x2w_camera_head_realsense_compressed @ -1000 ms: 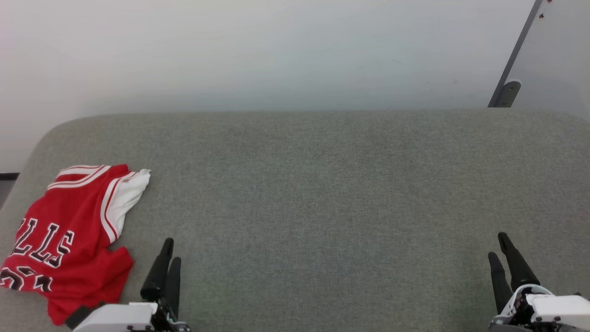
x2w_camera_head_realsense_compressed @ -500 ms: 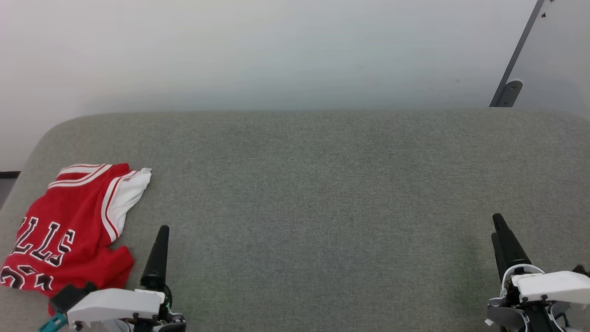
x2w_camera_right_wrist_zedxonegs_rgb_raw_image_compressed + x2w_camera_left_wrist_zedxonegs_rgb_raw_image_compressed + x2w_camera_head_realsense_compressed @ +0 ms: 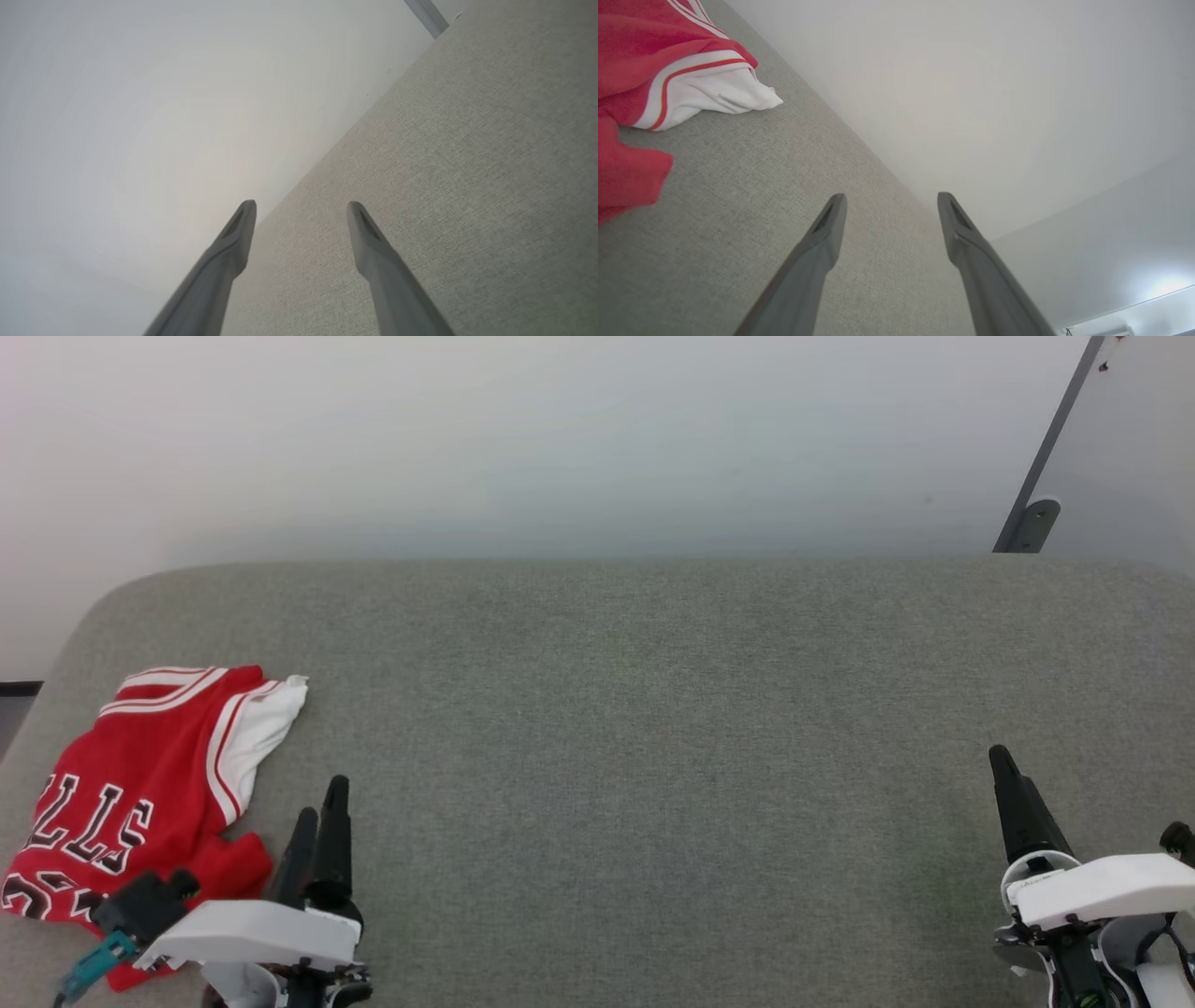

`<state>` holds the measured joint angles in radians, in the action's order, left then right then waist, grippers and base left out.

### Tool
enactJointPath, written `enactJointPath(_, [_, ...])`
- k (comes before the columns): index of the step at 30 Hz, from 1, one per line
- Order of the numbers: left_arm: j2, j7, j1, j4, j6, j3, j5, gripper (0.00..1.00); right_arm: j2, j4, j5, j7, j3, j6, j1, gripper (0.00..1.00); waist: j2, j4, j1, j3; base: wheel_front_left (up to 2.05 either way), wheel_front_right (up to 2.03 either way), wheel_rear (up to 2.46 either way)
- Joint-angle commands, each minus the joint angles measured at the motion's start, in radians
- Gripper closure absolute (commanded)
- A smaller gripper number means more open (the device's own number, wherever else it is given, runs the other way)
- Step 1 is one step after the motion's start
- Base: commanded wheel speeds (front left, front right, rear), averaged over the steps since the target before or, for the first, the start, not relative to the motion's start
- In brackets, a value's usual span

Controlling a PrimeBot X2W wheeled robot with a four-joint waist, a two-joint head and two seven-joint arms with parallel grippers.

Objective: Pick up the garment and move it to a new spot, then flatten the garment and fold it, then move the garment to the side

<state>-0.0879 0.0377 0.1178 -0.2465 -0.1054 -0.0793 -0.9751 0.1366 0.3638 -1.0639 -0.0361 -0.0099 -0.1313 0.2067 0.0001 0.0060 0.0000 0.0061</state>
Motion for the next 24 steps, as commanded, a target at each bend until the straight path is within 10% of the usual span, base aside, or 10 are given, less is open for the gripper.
enactJointPath(1, [-0.012, 0.009, 0.029, 0.016, 0.004, 0.003, 0.041, 0.0, 0.011, -0.006, 0.043, -0.011, 0.005, 0.0, 0.034, 0.0, -0.0001, 0.0, 0.0, 0.0, 0.0, 0.0, 0.0])
enactJointPath(24, [-0.082, 0.084, 0.053, 0.011, 0.063, 0.103, 0.387, 0.0, 0.011, 0.027, 0.473, -0.085, 0.005, 0.0, 0.096, 0.0, -0.0001, 0.002, 0.0, 0.004, 0.0, 0.0, 0.0])
